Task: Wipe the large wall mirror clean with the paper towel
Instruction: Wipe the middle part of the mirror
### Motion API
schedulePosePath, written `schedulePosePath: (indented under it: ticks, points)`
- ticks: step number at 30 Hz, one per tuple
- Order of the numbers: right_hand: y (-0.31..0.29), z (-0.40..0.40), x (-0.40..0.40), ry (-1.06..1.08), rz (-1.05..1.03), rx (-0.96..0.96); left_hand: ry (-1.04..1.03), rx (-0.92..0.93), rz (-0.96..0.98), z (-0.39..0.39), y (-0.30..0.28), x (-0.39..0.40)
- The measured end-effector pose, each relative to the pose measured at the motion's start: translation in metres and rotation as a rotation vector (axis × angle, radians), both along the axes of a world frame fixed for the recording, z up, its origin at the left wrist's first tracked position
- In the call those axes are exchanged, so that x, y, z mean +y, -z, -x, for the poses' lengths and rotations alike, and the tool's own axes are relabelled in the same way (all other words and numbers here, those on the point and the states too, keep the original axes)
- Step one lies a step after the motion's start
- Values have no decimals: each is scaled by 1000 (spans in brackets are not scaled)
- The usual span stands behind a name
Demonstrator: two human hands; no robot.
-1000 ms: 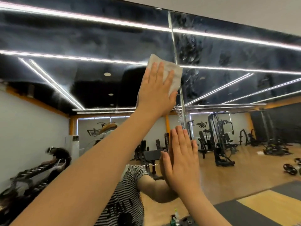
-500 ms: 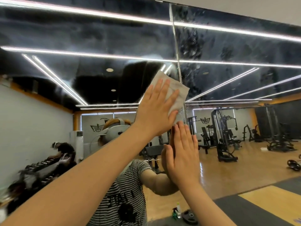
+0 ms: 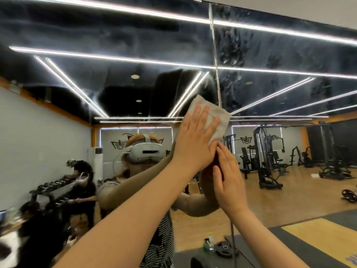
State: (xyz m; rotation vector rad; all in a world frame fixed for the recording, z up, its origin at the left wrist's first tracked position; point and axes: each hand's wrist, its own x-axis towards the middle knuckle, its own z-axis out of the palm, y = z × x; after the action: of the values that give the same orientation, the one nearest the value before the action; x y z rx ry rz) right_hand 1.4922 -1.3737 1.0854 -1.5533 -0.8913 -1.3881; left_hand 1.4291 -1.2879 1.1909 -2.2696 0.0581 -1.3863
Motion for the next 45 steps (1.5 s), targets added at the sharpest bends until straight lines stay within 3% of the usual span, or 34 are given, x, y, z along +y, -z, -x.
schedulePosePath:
  ticks: [11, 17, 20, 23, 27, 33, 41, 45]
  points:
    - [-2, 15, -33, 18, -40, 133, 45, -85, 204, -12, 75, -19]
    - [-14, 32, -24, -17, 13, 264, -16, 132, 252, 8, 87, -31]
    - [-15, 33, -21, 12, 34, 293, 146, 171, 273, 26, 81, -17]
    - [-15, 38, -14, 99, 80, 293, 231, 67, 240, 53, 86, 15]
    - [-12, 44, 11, 195, 226, 289, 104, -82, 177, 84, 104, 86]
    - [-10, 38, 35, 359, 159, 275, -131, -172, 233, 123, 112, 160]
    - [-55, 42, 64, 392, 68, 216, -161, -274, 197, 115, 117, 186]
    - [-61, 68, 104, 351, 149, 88, -169, -277, 195, 114, 117, 186]
